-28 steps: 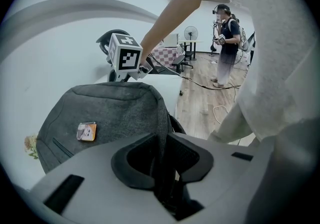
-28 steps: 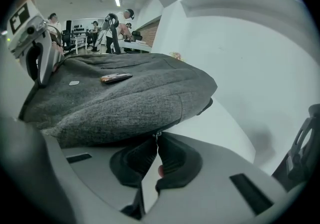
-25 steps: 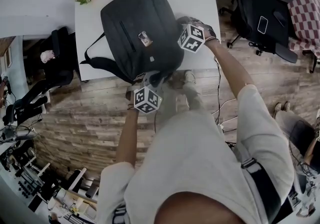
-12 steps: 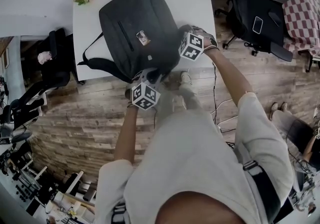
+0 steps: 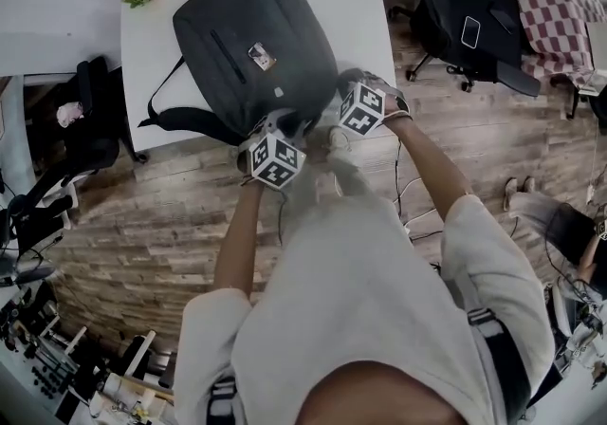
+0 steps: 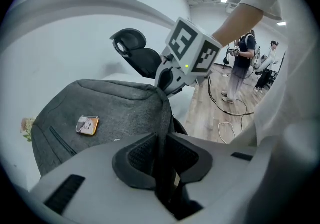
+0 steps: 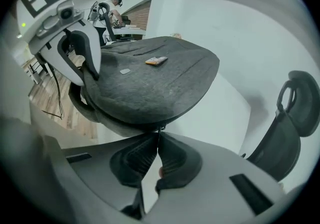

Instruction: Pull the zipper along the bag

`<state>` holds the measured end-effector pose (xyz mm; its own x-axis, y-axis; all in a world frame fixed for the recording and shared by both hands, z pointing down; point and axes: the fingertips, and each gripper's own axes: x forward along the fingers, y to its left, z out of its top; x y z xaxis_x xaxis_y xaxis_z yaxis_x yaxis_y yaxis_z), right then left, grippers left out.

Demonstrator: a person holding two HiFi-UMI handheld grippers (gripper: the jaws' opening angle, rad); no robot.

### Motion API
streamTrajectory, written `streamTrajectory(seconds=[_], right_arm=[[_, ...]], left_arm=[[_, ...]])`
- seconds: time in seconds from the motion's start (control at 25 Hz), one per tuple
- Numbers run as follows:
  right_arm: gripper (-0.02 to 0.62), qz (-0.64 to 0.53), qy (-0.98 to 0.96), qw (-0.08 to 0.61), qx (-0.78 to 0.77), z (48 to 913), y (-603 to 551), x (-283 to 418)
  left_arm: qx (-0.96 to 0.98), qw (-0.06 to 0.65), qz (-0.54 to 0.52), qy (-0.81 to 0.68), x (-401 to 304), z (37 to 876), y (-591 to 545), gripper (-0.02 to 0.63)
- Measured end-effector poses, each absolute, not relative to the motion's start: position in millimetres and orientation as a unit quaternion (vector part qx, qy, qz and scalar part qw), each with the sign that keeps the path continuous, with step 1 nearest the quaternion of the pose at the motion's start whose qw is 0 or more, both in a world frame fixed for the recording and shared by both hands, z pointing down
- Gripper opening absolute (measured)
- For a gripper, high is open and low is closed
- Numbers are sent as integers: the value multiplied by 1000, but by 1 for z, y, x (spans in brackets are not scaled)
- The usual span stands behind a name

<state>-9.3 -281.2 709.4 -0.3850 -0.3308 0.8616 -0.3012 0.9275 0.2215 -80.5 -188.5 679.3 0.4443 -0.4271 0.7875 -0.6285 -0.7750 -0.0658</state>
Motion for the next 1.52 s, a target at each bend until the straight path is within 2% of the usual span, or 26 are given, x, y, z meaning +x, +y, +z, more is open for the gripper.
streamTrajectory(seconds=[0.48,0.72,0.8,0.88,0.96,1.16,1.36,1.52], right_arm=[[20,66,-816,518,249,707,-223,-1],[18,89,-816,511,256,707,-219,6],[18,85,-817,513,250,707,-220,7],[18,79,-818,514,247,707,-222,8],[18,76,-818,515,245,706,-223,10],[18,71,-817,519,240,705,-224,8],[18,60,-816,529,227,707,-224,10],[18,49,-810,542,221,708,-230,17]], left_arm=[[838,158,414,-319,-44,682,-204,84],[849,139,406,-307,-33,679,-198,90],[854,110,411,-299,-34,674,-192,133],[849,74,436,-290,-44,673,-184,208],[843,52,456,-282,-60,673,-175,225],[837,27,468,-281,-97,672,-161,210],[832,-35,501,-235,-94,683,-149,164],[836,-43,500,-221,-84,688,-150,130]])
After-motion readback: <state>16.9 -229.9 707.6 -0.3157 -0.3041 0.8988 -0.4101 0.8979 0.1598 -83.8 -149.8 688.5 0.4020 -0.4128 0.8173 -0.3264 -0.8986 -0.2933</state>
